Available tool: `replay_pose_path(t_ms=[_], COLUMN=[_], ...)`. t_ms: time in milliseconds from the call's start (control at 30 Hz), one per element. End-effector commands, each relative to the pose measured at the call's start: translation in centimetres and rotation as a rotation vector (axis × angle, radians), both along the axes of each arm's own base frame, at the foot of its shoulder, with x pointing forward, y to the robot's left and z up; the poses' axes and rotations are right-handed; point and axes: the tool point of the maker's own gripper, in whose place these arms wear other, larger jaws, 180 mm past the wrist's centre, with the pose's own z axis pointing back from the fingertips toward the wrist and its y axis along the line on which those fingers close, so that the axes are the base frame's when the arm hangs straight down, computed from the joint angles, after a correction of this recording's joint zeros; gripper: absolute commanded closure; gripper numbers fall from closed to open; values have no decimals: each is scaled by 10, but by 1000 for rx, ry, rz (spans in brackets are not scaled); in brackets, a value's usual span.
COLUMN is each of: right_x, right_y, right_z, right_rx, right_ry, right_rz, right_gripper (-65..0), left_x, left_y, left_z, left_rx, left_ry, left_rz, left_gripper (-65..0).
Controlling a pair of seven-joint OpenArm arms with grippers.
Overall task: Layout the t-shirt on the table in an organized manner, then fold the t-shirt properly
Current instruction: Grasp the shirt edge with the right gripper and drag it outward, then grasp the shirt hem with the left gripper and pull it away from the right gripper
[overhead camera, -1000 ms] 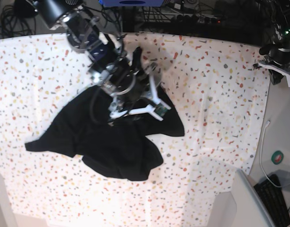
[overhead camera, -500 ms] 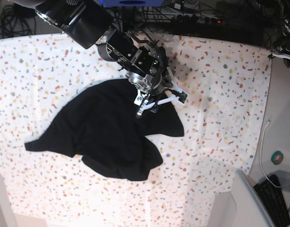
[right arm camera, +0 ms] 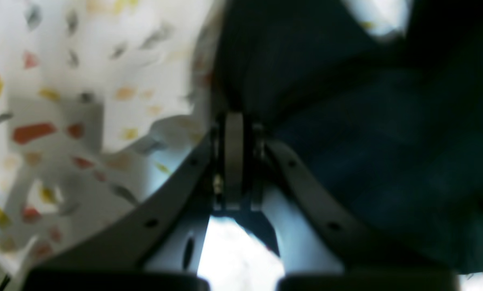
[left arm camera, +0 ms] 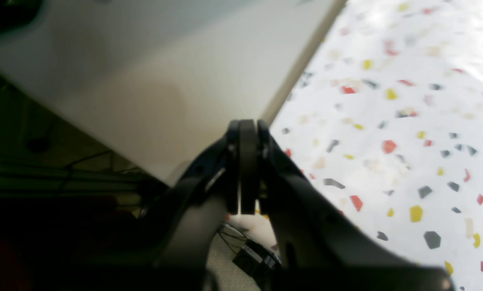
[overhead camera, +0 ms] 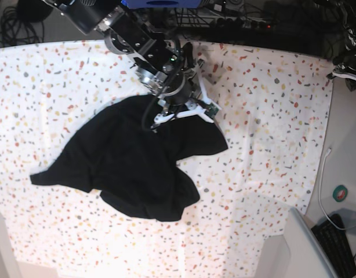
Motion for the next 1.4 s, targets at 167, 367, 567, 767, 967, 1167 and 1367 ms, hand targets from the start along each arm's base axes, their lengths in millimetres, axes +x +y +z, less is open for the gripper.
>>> replay_pose_path(t_ms=[167, 367, 567, 767, 967, 1167, 1367], right_x=[15, 5, -33, -54, -55, -51, -51], right_y=[-75, -160, -226, -288, -277, -270, -270], right_z=[68, 80, 51, 33, 21, 21, 20], right_rx=[57, 3, -118, -212, -181, -160, -159], right_ry=[-161, -188, -72, 0, 50, 48, 50], right_rz=[-179, -385, -488, -616, -603, -606, -606], right_gripper=[0, 0, 0, 0, 0, 0, 0], left_x=[19, 44, 65, 77, 109, 142, 149], left_y=[-17, -41, -54, -65, -115, -260, -386], left_z=[-3, -8, -18, -20, -23, -34, -24], left_rx=[3, -27, -67, -81, -127, -215, -271], left_ry=[2, -17, -30, -36, -56, -39, -54], left_rz=[-81, -146, -163, -193, -324, -704, -1038], left_gripper=[0, 0, 0, 0, -61, -281, -281])
